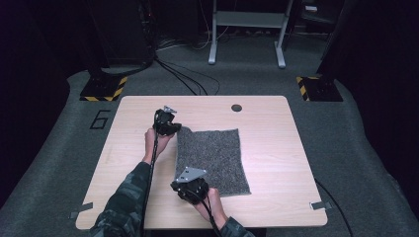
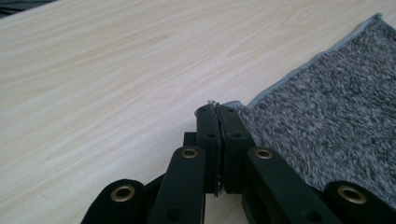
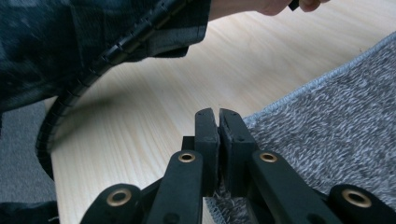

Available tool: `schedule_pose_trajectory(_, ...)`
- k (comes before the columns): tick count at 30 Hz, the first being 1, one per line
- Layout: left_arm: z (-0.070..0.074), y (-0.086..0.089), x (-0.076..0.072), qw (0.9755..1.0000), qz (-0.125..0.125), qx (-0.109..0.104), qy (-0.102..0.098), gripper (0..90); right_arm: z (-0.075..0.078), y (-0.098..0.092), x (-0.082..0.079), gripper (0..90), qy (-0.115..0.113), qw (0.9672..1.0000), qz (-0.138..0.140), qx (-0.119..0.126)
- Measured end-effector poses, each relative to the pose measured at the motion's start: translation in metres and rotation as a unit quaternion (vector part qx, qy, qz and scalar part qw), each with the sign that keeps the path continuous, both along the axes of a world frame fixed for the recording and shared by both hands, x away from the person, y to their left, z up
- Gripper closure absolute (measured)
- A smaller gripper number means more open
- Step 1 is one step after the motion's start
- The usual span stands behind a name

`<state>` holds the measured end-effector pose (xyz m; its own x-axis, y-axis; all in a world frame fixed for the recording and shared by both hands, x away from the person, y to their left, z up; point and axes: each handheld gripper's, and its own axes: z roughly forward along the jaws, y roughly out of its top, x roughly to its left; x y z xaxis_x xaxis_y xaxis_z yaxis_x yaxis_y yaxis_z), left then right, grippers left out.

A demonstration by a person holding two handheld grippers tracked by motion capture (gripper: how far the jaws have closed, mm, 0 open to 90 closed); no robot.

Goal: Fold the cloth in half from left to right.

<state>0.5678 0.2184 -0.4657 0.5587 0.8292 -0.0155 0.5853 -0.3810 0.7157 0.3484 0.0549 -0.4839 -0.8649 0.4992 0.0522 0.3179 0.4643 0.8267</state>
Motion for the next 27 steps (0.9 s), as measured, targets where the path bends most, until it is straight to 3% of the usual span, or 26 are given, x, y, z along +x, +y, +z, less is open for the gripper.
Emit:
schedule_pose_trajectory(5,0.011,0.001,0.001,1.0,0.007,0.0,-0.004,88.3,0.01,0.001,-0.002,86.5,-0.01,0.9999,0.001,0.012)
schedule_pose_trajectory(12,0.035,0.004,0.0,0.9996,0.011,0.015,-0.02,88.3,0.03,0.005,-0.002,86.5,-0.026,0.9991,0.006,0.034)
schedule_pose_trajectory(14,0.042,0.002,-0.002,0.9988,0.016,0.035,-0.031,88.3,0.037,0.006,-0.002,86.6,-0.034,0.9986,0.008,0.04)
schedule_pose_trajectory(16,0.046,0.001,-0.002,0.9988,0.015,0.036,-0.029,88.3,0.043,0.005,-0.002,86.6,-0.04,0.9981,0.008,0.047)
schedule_pose_trajectory(21,0.053,-0.007,0.001,0.9989,0.008,0.031,-0.034,88.3,0.045,-0.005,-0.005,86.5,-0.039,0.9977,-0.005,0.054)
schedule_pose_trajectory(27,0.051,-0.026,0.006,0.9991,-0.006,0.032,-0.027,88.2,0.043,-0.023,-0.006,86.5,-0.042,0.9975,-0.028,0.05)
